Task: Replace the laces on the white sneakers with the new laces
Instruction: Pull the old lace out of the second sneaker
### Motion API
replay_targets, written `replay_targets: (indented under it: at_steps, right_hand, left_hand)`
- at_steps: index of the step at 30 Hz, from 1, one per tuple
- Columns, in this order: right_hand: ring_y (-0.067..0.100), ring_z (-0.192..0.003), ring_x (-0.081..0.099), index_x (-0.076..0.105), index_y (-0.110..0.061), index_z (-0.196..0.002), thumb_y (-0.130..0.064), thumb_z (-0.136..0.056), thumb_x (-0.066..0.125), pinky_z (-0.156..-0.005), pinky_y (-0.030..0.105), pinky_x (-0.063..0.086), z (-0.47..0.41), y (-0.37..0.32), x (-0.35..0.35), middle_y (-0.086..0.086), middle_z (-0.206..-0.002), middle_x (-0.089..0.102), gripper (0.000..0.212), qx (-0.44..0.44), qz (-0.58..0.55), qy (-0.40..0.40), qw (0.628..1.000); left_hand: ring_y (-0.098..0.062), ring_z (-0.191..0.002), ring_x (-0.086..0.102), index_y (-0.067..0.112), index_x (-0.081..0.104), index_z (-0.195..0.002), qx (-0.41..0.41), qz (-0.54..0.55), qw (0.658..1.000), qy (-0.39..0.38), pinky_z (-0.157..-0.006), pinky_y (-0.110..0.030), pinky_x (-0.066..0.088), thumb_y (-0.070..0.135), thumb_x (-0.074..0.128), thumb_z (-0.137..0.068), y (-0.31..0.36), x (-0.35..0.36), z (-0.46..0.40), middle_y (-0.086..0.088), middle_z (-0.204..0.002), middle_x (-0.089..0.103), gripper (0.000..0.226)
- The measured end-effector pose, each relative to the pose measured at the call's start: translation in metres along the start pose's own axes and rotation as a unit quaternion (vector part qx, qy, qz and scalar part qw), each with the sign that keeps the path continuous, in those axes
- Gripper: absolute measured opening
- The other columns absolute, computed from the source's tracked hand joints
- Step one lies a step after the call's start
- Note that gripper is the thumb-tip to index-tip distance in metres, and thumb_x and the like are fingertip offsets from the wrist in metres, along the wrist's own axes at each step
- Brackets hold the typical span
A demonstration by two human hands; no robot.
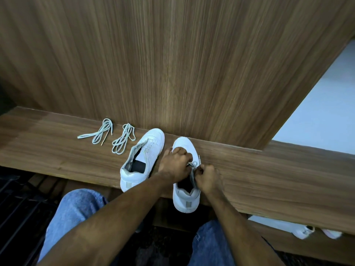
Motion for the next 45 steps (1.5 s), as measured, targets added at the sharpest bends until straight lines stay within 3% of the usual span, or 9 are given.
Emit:
replay_targets:
  at_steps: [4, 7, 12, 14, 18, 22, 30, 37, 45]
  right_hand:
    - [0.036, -0.100, 0.063, 0.069, -0.021, -0.094, -0.032, -0.089, 0.049, -0.072, 0.031, 0.042, 0.001, -0.001, 0.000, 0.013, -0.102, 0.069, 0.023, 0.006, 0.007, 0.002, 1.000]
    - [0.035, -0.100, 0.063, 0.069, -0.021, -0.096, -0.031, -0.089, 0.049, -0.075, 0.033, 0.045, 0.001, 0.000, 0.001, 0.012, -0.103, 0.069, 0.023, 0.002, 0.003, 0.004, 1.000]
    - [0.033, -0.096, 0.065, 0.068, -0.020, -0.090, -0.033, -0.089, 0.050, -0.072, 0.031, 0.042, -0.001, 0.003, 0.002, 0.008, -0.096, 0.071, 0.022, -0.005, -0.012, 0.003, 1.000]
    - [0.031, -0.094, 0.065, 0.068, -0.021, -0.090, -0.033, -0.089, 0.050, -0.070, 0.030, 0.041, 0.000, 0.003, 0.002, 0.007, -0.094, 0.071, 0.022, -0.008, -0.013, 0.006, 1.000]
    - [0.031, -0.094, 0.065, 0.069, -0.024, -0.091, -0.033, -0.089, 0.050, -0.071, 0.030, 0.043, 0.000, 0.003, 0.003, 0.006, -0.096, 0.071, 0.021, -0.003, -0.016, 0.004, 1.000]
    - [0.032, -0.094, 0.065, 0.069, -0.021, -0.090, -0.032, -0.089, 0.051, -0.070, 0.029, 0.042, 0.000, 0.002, 0.001, 0.008, -0.096, 0.071, 0.022, -0.003, -0.009, 0.002, 1.000]
    - [0.032, -0.096, 0.064, 0.069, -0.022, -0.094, -0.036, -0.089, 0.051, -0.071, 0.030, 0.042, -0.002, 0.003, 0.005, 0.008, -0.099, 0.070, 0.024, 0.000, -0.005, 0.003, 1.000]
    - [0.031, -0.094, 0.065, 0.070, -0.022, -0.094, -0.030, -0.087, 0.053, -0.074, 0.032, 0.047, -0.003, 0.005, 0.007, 0.007, -0.098, 0.071, 0.020, -0.004, -0.004, 0.008, 1.000]
    - [0.031, -0.091, 0.066, 0.071, -0.024, -0.093, -0.037, -0.088, 0.053, -0.074, 0.032, 0.049, -0.003, 0.006, 0.009, 0.005, -0.093, 0.072, 0.022, -0.007, -0.005, 0.014, 1.000]
  left_hand:
    - [-0.019, -0.123, 0.046, 0.020, 0.064, -0.111, 0.006, -0.101, 0.994, 0.032, -0.113, -0.045, 0.020, 0.030, 0.043, -0.093, 0.004, -0.003, 0.001, 0.001, -0.120, 0.060, 0.029]
    - [-0.018, -0.104, 0.058, 0.024, 0.068, -0.093, -0.079, 0.052, 0.986, 0.135, -0.109, -0.040, 0.024, 0.028, 0.047, -0.090, -0.004, -0.024, -0.001, 0.005, -0.102, 0.066, 0.021]
    - [-0.015, -0.070, 0.063, 0.023, 0.065, -0.068, -0.339, 0.498, 0.715, 0.355, -0.078, -0.036, 0.054, 0.024, 0.067, -0.084, -0.047, -0.068, -0.011, 0.007, -0.070, 0.067, 0.017]
    - [-0.015, -0.074, 0.064, 0.022, 0.068, -0.072, -0.356, 0.530, 0.680, 0.360, -0.083, -0.036, 0.054, 0.021, 0.067, -0.083, -0.058, -0.075, -0.017, 0.004, -0.075, 0.068, 0.011]
    - [-0.022, -0.112, 0.052, 0.022, 0.058, -0.123, -0.325, 0.308, 0.860, 0.245, -0.093, -0.039, 0.044, 0.025, 0.064, -0.083, -0.051, -0.053, -0.012, -0.005, -0.119, 0.053, 0.040]
    - [-0.020, -0.123, 0.046, 0.028, 0.063, -0.117, -0.105, 0.129, 0.984, 0.065, -0.107, -0.040, 0.030, 0.037, 0.063, -0.080, -0.011, -0.019, -0.002, 0.001, -0.124, 0.054, 0.038]
    - [-0.021, -0.117, 0.050, 0.020, 0.066, -0.108, -0.029, -0.070, 0.997, 0.022, -0.113, -0.046, 0.019, 0.032, 0.044, -0.095, 0.007, -0.016, 0.001, 0.001, -0.119, 0.059, 0.028]
    - [-0.023, -0.095, 0.062, 0.023, 0.069, -0.089, -0.283, 0.266, 0.885, 0.256, -0.093, -0.039, 0.044, 0.030, 0.059, -0.093, -0.042, -0.073, -0.009, 0.002, -0.103, 0.066, 0.013]
    - [-0.021, -0.093, 0.060, 0.029, 0.051, -0.085, -0.182, 0.223, 0.956, 0.061, -0.074, -0.033, 0.047, 0.045, 0.066, -0.080, -0.030, -0.024, 0.013, 0.003, -0.094, 0.062, 0.023]
Point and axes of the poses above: each hand's wrist, its own z-axis away from the middle knuckle, its own x-axis out of the palm, y = z × x, the point moved 3 cm from there along -z, towards the middle knuckle
